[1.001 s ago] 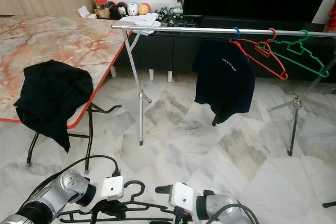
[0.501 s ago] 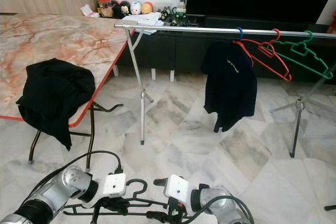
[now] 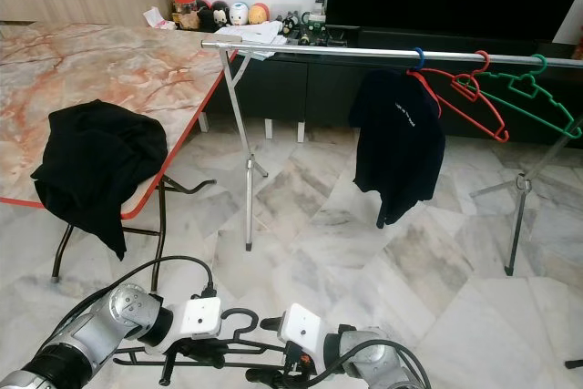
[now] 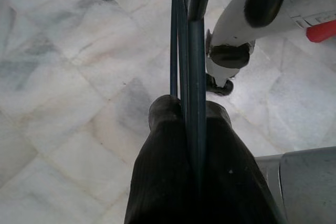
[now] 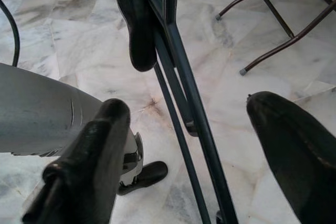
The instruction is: Hang hanger
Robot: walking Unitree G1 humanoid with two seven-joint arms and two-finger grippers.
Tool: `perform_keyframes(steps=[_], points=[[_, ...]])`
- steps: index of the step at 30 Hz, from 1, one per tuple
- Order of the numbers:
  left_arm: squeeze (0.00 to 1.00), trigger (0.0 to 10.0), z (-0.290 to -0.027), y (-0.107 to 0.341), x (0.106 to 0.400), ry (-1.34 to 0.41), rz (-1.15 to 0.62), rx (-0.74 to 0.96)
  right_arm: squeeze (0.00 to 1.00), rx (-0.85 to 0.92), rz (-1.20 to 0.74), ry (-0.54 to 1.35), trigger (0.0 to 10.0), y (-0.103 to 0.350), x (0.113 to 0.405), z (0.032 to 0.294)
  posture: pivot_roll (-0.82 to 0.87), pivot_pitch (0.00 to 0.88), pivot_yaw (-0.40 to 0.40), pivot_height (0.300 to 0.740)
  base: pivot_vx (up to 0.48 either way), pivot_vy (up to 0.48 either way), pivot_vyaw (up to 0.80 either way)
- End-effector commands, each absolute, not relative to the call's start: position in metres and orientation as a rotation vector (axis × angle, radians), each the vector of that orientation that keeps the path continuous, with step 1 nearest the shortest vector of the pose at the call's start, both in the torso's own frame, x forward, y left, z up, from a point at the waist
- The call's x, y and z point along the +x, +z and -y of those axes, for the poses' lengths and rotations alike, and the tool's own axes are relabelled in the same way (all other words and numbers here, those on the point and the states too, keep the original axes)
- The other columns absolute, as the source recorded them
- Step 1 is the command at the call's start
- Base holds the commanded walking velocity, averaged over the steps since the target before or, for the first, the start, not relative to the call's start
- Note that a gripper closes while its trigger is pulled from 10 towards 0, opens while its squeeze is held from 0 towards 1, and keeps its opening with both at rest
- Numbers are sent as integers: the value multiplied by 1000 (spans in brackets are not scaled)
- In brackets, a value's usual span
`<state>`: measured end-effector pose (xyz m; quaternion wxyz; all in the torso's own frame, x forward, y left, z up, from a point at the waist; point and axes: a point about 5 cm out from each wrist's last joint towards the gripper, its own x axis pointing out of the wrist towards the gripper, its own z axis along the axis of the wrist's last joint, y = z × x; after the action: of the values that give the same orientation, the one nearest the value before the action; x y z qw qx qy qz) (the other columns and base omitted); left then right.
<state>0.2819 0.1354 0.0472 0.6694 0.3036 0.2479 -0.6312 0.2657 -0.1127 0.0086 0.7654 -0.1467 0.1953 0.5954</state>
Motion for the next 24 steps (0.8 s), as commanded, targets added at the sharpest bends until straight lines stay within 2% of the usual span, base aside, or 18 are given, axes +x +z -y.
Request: perform_keyframes(steps=[1, 4, 6, 7, 24], points=[[0, 10000, -139, 47, 281, -1416, -575, 696, 0, -329, -442, 1290, 10000, 7, 266, 112, 86, 64, -3, 740, 0, 0, 0], [0, 10000, -139, 47, 282, -1414, -573, 698, 0, -326, -452, 1286, 10000, 6, 265, 112, 92, 65, -3, 740, 0, 0, 0], [0, 10000, -139, 48, 282, -1411, -570, 699, 0, -312, -449, 1281, 824, 6, 265, 112, 91, 64, -3, 740, 0, 0, 0], [0, 10000, -139, 48, 283, -1410, -570, 697, 0, -293, -446, 1272, 0, 6, 266, 112, 89, 64, -2, 740, 0, 0, 0], [0, 10000, -137, 48, 283, -1411, -562, 704, 0, -269, -453, 1243, 0, 5, 266, 110, 90, 66, 0, 740, 0, 0, 0]])
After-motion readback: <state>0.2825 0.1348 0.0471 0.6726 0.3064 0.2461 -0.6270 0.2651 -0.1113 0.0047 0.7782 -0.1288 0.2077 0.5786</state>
